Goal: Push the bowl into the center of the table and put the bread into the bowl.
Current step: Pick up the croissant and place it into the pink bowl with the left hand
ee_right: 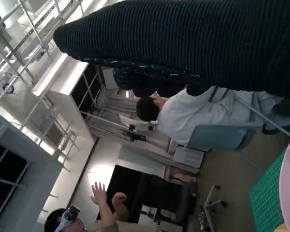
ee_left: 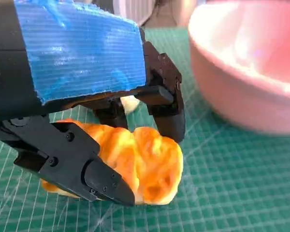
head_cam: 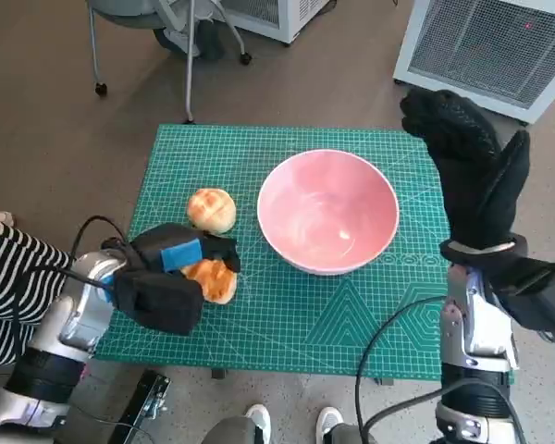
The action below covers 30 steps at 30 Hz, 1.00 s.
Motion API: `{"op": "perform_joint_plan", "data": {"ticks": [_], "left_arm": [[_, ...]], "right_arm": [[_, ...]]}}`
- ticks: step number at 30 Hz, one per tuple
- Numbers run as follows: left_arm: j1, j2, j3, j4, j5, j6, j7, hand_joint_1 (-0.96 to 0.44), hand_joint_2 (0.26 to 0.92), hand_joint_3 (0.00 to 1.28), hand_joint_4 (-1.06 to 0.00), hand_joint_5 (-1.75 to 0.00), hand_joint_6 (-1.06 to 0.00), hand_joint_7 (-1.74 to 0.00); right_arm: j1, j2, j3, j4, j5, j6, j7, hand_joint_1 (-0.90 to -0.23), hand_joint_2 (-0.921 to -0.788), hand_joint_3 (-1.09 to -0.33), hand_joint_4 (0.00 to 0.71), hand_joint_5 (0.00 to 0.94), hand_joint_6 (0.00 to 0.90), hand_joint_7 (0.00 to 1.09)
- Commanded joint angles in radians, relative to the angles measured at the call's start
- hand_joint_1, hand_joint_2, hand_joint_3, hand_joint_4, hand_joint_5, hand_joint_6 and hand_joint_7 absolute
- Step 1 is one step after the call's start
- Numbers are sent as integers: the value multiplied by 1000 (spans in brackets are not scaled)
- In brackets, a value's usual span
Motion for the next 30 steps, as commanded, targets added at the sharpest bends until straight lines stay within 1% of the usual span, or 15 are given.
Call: {"op": "perform_joint_plan", "data": {"ticks": [1,7,12,15,25,30], "left_arm": [[-37,-1,40,-89,-45,33,-29,1,920,82,-717,-1184,-566,-1181],[-87,-22,80,-201,-91,89,-49,1,920,80,-706,-1179,-576,-1187],[-158,-58,90,-246,-105,106,-32,1,920,67,-723,-1159,-590,-1175],[-204,-85,87,-244,-102,105,-18,1,920,64,-729,-1164,-593,-1161],[-343,-174,47,-194,-79,120,0,1,914,44,-774,-1150,-627,-1090],[-410,-220,-3,-105,-60,102,-3,1,913,40,-776,-1145,-635,-1083]], "right_arm": [[17,-3,-7,19,9,9,9,-757,-921,-634,198,0,125,351],[17,-3,-10,18,13,11,11,-753,-921,-633,198,0,129,353],[15,-2,-12,23,17,10,15,-752,-921,-633,198,0,129,354],[16,-2,-14,24,19,11,17,-752,-921,-633,198,0,129,355],[25,-4,-17,28,7,-6,13,-750,-921,-633,198,1,129,356],[32,-7,-20,25,-1,-20,11,-740,-921,-641,197,0,128,356]]}}
